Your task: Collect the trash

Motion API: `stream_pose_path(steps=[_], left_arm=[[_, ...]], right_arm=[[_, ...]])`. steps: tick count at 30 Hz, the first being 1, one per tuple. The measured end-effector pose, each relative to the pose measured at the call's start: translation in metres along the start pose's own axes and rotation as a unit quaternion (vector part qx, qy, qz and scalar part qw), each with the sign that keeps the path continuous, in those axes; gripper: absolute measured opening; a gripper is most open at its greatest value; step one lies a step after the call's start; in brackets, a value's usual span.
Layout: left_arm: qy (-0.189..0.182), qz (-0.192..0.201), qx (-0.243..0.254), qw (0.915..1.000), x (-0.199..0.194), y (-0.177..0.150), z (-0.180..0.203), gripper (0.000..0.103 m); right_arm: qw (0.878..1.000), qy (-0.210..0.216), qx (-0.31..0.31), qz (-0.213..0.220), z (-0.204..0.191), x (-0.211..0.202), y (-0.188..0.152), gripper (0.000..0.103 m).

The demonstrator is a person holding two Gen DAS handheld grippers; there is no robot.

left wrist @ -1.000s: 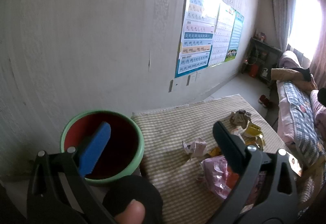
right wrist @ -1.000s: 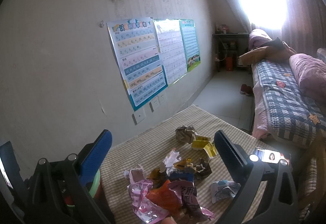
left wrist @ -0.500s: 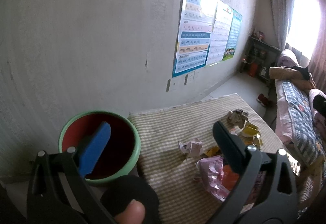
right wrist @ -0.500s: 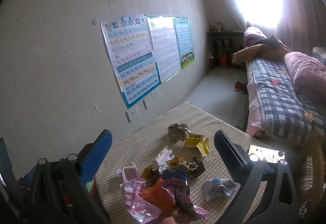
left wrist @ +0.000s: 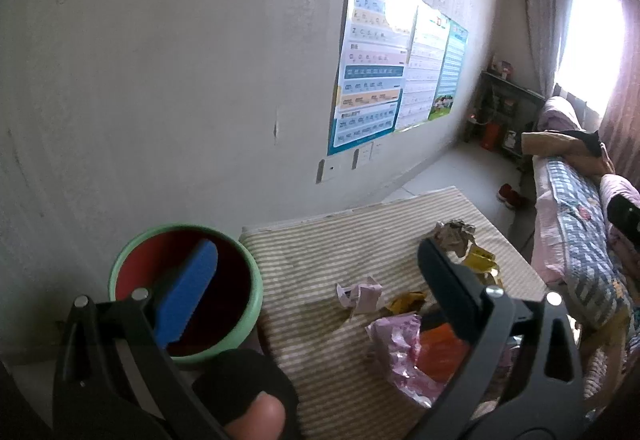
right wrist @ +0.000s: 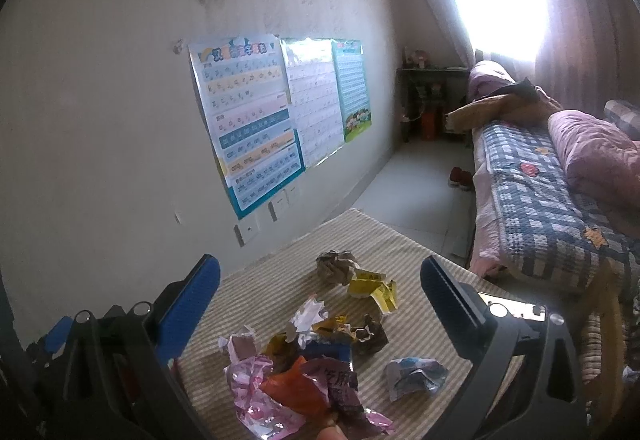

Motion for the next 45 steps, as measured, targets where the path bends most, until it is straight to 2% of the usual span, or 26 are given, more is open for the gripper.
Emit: stream_pose_path(steps=[45], left_arm=[[-0.001,0.011,0.012,0.9999,-0.015,0.028,0.014,0.098]], right_arm=[[1.000,-0.013,0.010,0.003,0.012,-0.002,0.002,0.096]])
Point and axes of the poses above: each gripper's, at about its wrist camera, not at the fingertips, and x roughly the way its jaws point, z to its right, y to its top, the point moved 1 cm from there along x, roughly the way its jaws point, and after that the axes turned 3 degrees about -x, right-handed, at the moved point
